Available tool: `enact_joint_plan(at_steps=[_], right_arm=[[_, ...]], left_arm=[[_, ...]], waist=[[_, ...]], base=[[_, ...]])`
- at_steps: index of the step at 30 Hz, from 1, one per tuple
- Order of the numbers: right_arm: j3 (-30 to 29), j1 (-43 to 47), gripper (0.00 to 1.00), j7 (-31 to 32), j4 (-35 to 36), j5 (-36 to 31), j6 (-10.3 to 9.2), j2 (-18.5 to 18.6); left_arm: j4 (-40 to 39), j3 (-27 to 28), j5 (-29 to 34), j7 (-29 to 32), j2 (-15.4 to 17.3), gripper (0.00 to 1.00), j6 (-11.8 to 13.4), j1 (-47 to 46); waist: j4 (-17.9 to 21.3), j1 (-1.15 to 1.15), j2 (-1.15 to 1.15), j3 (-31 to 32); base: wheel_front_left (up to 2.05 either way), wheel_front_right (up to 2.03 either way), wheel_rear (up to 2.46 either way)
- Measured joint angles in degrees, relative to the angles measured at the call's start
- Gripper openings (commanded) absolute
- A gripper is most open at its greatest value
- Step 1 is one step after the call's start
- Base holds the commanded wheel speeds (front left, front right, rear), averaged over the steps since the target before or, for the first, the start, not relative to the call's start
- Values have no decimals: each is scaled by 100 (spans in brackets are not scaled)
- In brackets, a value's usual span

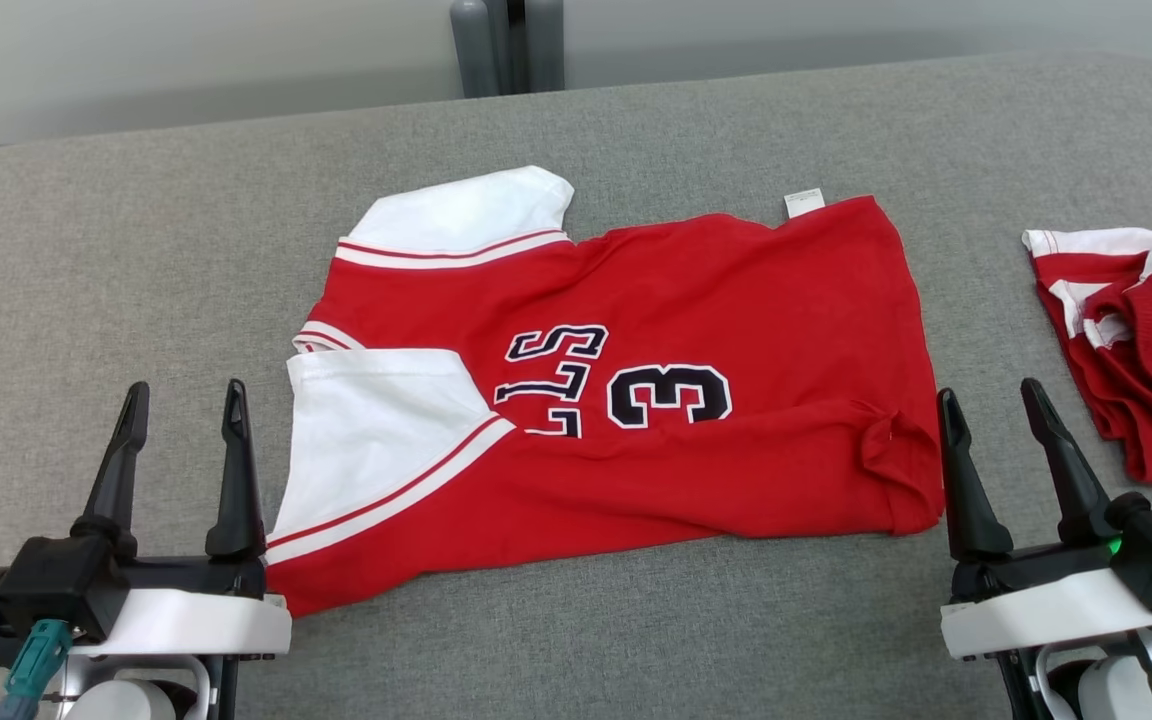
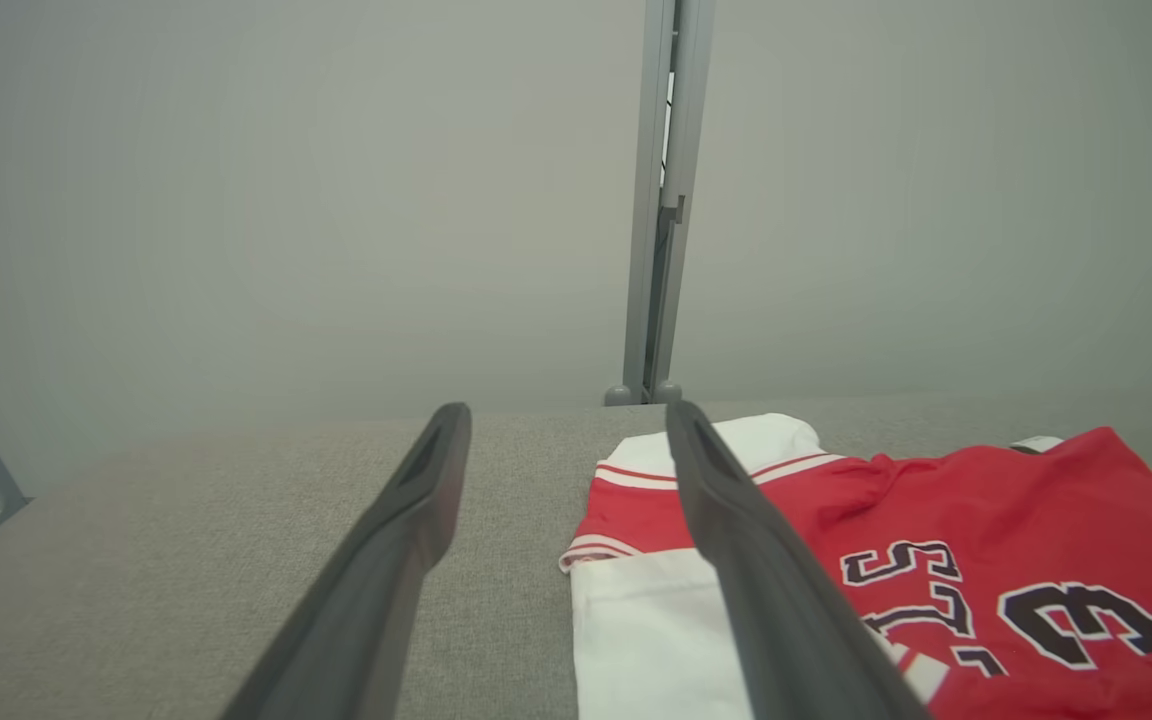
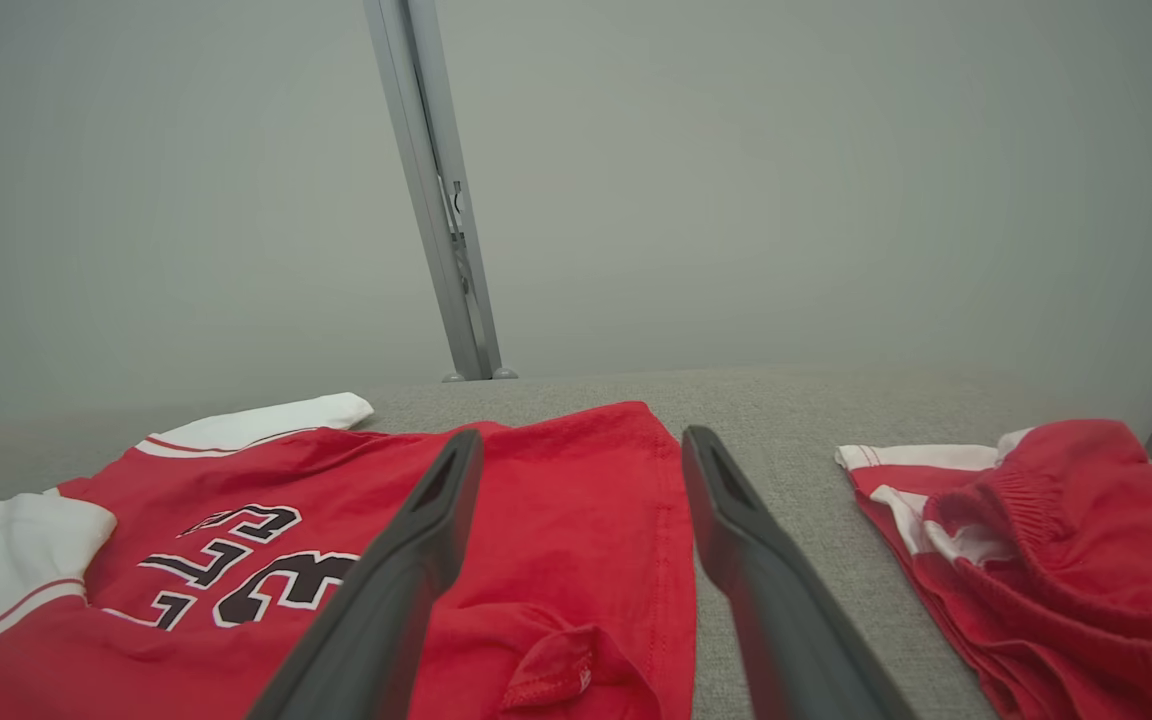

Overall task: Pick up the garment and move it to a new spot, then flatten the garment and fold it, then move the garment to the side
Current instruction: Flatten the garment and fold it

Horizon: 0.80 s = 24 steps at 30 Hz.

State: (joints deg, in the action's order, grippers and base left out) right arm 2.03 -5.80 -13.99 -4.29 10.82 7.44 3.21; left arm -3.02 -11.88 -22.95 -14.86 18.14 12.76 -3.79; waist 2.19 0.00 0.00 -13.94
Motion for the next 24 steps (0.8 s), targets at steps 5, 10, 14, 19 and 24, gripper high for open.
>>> enact_joint_plan(at_steps=[5, 10, 14, 19, 24], right_arm=[[-18, 62, 100, -9, -22, -3, 0, -26], [-24, 65, 100, -10, -25, -1, 0, -36], [-22, 58, 100, -7, -23, 24, 0, -40], [-68, 47, 100, 64, -99, 57, 0, -45], [-163, 52, 100, 183, -506, -26, 0, -47]], left_arm=[[127, 36, 58, -3, -103, 100, -82, 38], [201, 65, 137, -3, -138, 100, -192, 35], [260, 59, 179, -3, -144, 100, -260, 10], [417, -59, 145, 113, -154, 100, -355, 6], [688, -166, -20, 358, -252, 100, -399, 66]], waist=[[-13, 0, 0, 78], [-29, 0, 0, 113], [-42, 0, 0, 104], [-43, 0, 0, 49], [-42, 0, 0, -96]], base=[[0, 0, 0], [0, 0, 0], [0, 0, 0], [0, 0, 0], [0, 0, 0]])
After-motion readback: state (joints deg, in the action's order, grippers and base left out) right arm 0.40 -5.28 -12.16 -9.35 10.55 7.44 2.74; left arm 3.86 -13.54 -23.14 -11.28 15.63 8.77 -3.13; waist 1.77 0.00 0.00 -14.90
